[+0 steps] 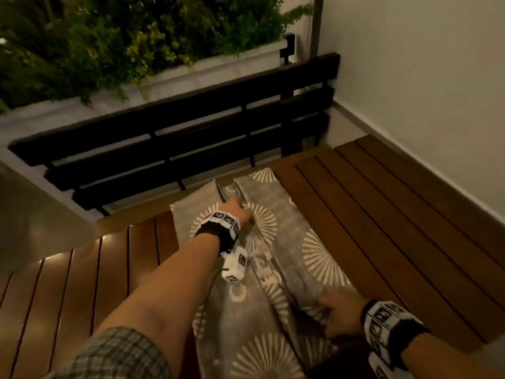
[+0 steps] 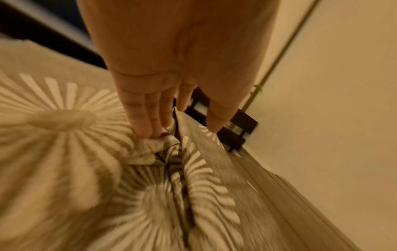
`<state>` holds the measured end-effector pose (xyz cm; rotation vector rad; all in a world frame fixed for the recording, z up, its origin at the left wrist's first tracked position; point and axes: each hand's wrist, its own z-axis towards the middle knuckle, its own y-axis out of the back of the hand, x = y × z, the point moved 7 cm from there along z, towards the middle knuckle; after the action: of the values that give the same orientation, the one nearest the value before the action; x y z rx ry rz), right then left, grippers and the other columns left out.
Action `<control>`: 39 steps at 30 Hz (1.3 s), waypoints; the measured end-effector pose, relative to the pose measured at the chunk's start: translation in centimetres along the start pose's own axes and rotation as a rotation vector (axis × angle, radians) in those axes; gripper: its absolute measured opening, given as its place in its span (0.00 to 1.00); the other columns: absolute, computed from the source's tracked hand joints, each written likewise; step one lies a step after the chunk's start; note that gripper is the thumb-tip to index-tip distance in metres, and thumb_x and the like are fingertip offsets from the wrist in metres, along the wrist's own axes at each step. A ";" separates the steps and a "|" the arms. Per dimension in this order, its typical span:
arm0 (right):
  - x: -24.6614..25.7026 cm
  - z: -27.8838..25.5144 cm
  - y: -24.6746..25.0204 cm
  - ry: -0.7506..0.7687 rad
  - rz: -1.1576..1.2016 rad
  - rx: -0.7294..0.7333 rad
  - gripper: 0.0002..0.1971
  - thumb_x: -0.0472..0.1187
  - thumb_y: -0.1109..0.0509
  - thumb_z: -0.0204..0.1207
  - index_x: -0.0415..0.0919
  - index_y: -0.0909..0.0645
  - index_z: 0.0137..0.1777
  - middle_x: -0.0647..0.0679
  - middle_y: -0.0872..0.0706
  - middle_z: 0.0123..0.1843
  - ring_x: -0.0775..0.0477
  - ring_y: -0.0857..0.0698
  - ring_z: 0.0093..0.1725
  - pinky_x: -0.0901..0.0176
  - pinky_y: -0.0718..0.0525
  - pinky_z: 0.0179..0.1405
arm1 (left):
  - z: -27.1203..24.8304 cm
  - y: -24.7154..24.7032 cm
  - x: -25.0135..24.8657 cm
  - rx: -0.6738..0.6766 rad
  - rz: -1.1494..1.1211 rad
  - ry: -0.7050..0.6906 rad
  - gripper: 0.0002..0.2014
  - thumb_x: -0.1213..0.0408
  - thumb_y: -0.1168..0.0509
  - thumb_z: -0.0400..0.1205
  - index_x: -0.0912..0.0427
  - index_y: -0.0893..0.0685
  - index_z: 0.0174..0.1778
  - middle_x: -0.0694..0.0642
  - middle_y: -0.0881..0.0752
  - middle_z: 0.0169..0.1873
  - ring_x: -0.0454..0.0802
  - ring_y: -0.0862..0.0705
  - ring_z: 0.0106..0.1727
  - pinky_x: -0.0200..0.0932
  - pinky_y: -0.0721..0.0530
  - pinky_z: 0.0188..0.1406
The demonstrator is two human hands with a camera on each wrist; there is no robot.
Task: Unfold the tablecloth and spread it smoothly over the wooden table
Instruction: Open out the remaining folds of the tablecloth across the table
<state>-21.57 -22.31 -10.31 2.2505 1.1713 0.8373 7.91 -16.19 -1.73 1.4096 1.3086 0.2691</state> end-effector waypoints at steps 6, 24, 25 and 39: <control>-0.4 0.2 -0.3 -0.074 0.071 -0.035 0.25 0.59 0.28 0.66 0.47 0.21 0.59 0.47 0.24 0.59 0.42 0.23 0.64 0.54 0.25 0.59 | 6.3 -1.0 -0.1 0.035 -0.170 0.139 0.28 0.47 0.32 0.79 0.66 0.24 0.66 0.62 0.16 0.48 0.59 0.17 0.42 0.49 0.20 0.46; 0.1 -0.3 0.2 -0.176 0.153 0.033 0.18 0.53 0.29 0.70 0.39 0.18 0.52 0.43 0.23 0.52 0.40 0.21 0.49 0.52 0.22 0.48 | 8.4 -4.3 -1.0 0.174 -0.394 0.259 0.20 0.55 0.29 0.76 0.69 0.18 0.53 0.65 0.13 0.36 0.62 0.12 0.32 0.60 0.10 0.34; 0.0 -0.4 0.4 -0.177 0.176 0.023 0.13 0.51 0.30 0.70 0.40 0.19 0.41 0.43 0.21 0.45 0.41 0.21 0.41 0.49 0.19 0.43 | 8.4 -3.6 -1.2 0.160 -0.384 0.252 0.19 0.57 0.29 0.75 0.69 0.18 0.53 0.65 0.13 0.35 0.63 0.12 0.32 0.60 0.10 0.34; -15.8 -6.0 8.3 -0.294 0.783 -0.206 0.02 0.37 0.26 0.72 0.42 0.15 0.39 0.46 0.13 0.40 0.46 0.14 0.44 0.53 0.17 0.45 | 11.7 -4.0 -14.8 0.097 -0.523 0.116 0.15 0.75 0.32 0.78 0.72 0.25 0.59 0.70 0.15 0.42 0.57 0.13 0.24 0.59 0.09 0.35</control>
<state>-28.26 -39.19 -5.53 2.5377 0.0362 0.7974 9.49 -35.43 -1.61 1.0911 1.7516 -0.0672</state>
